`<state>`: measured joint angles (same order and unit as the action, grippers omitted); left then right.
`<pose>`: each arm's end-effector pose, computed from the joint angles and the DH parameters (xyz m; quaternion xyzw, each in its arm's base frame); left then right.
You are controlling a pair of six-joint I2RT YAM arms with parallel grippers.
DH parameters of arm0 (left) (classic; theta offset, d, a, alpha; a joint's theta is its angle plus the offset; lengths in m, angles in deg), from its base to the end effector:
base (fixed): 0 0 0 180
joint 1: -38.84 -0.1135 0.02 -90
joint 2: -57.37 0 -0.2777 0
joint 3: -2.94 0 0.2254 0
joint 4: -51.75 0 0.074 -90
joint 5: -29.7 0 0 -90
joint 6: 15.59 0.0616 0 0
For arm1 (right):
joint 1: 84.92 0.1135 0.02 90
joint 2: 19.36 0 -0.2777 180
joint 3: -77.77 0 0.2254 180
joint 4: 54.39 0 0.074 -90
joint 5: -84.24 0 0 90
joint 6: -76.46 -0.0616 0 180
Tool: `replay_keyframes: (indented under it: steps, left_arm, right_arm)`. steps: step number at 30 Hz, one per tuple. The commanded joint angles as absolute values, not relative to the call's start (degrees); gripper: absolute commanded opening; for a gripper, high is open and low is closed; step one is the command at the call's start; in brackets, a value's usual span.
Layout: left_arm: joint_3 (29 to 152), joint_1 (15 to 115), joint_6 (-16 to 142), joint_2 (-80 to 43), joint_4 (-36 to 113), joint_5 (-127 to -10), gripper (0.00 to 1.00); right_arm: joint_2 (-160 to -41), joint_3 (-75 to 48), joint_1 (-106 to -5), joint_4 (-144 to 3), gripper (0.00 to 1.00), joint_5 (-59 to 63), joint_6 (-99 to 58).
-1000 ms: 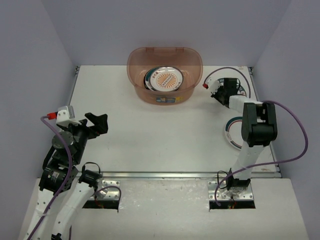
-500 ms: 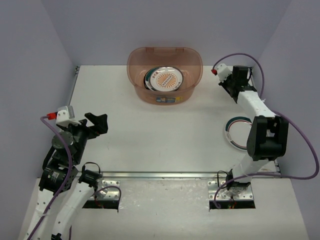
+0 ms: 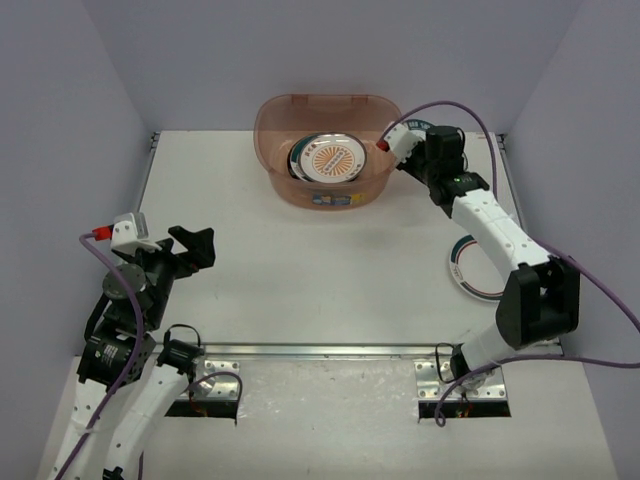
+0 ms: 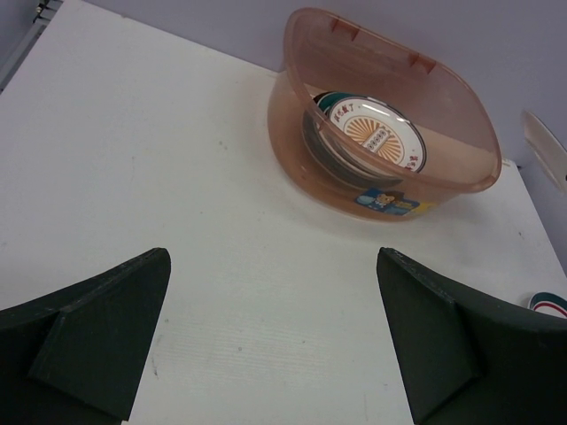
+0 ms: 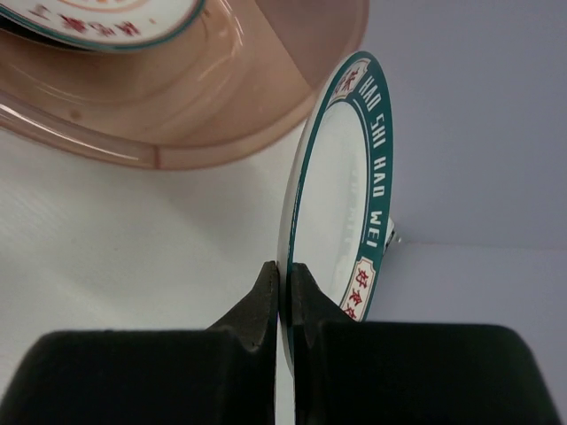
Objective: Place the plates into the plastic bin on the countertop
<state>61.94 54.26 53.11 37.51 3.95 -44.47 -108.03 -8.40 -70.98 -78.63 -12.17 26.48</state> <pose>0.0675 -0.0012 0.3301 -0.1282 0.7457 -0.1042 0.6455 0.3506 0.0799 0.3205 -0.3596 0.7709 -0.1645 0.4994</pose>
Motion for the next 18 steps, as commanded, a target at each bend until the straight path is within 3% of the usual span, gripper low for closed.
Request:
replay_keyframes:
  steps: [1, 7, 18]
  left_arm:
    - [62.1, 54.8, 53.1, 37.7, 5.9, -44.0, 1.0]
    - [61.9, 54.8, 52.8, 39.0, 5.8, -43.1, 1.0]
    - [62.0, 54.8, 52.6, 39.0, 5.6, -42.6, 1.0]
  right_arm:
    - [-105.0, -11.5, -63.6, -70.8, 0.0, -13.1, 32.1]
    - [-112.5, -17.2, -56.5, -71.3, 0.0, -8.3, 36.3]
    - [-135.8, -32.8, -54.6, -69.3, 0.0, -7.9, 41.1]
